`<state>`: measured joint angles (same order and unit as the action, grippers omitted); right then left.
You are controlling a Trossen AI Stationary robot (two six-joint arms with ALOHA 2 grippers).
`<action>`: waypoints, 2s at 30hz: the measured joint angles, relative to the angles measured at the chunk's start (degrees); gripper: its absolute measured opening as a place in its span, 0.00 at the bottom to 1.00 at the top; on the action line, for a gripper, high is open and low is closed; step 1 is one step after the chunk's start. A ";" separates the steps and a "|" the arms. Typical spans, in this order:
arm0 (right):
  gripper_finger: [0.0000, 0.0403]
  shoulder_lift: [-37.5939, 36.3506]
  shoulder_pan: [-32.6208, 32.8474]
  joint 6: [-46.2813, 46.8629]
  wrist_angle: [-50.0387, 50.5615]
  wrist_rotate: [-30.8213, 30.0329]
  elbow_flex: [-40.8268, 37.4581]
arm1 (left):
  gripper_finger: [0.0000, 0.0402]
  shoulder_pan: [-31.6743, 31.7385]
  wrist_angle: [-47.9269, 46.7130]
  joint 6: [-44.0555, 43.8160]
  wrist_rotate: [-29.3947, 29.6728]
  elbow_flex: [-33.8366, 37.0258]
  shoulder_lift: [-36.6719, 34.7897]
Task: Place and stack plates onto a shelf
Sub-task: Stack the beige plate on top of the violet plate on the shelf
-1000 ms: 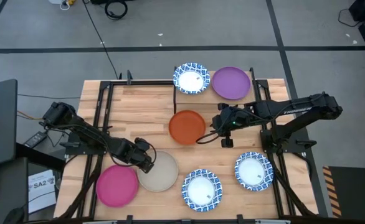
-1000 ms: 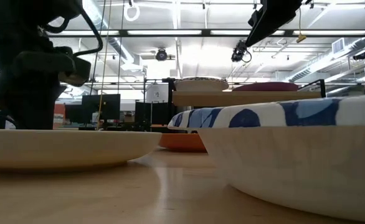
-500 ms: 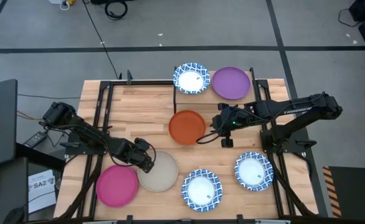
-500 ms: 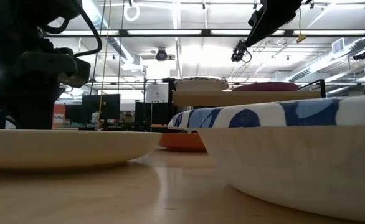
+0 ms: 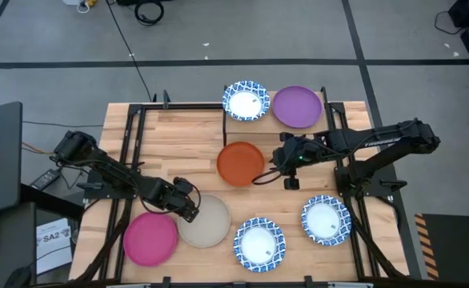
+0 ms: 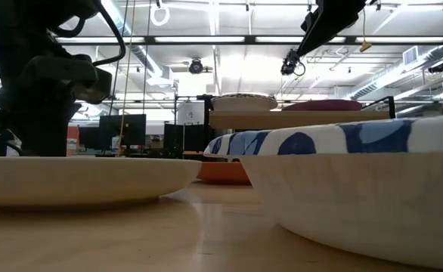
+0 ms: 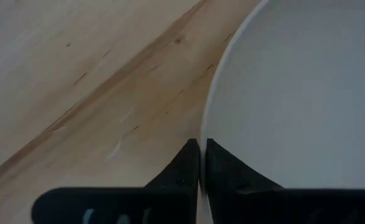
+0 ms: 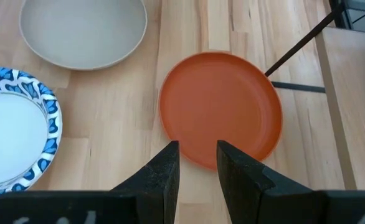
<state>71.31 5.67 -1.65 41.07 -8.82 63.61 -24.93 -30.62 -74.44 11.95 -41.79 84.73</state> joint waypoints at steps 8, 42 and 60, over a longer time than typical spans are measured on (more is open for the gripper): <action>0.28 -0.02 -0.05 0.00 -6.64 0.00 0.00 | 0.04 -0.03 -1.61 3.61 4.23 -3.26 -0.85; 0.28 -0.02 -0.28 0.68 -33.79 -8.72 0.02 | 0.04 5.68 -33.82 20.38 46.78 -35.57 -0.84; 0.28 0.56 -3.28 4.90 -33.65 -18.60 0.02 | 0.04 11.79 -28.51 27.71 54.84 -35.57 -0.75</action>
<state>71.87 2.39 3.25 7.42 -27.42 63.64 -13.13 -59.13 -46.73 66.79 -77.36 83.99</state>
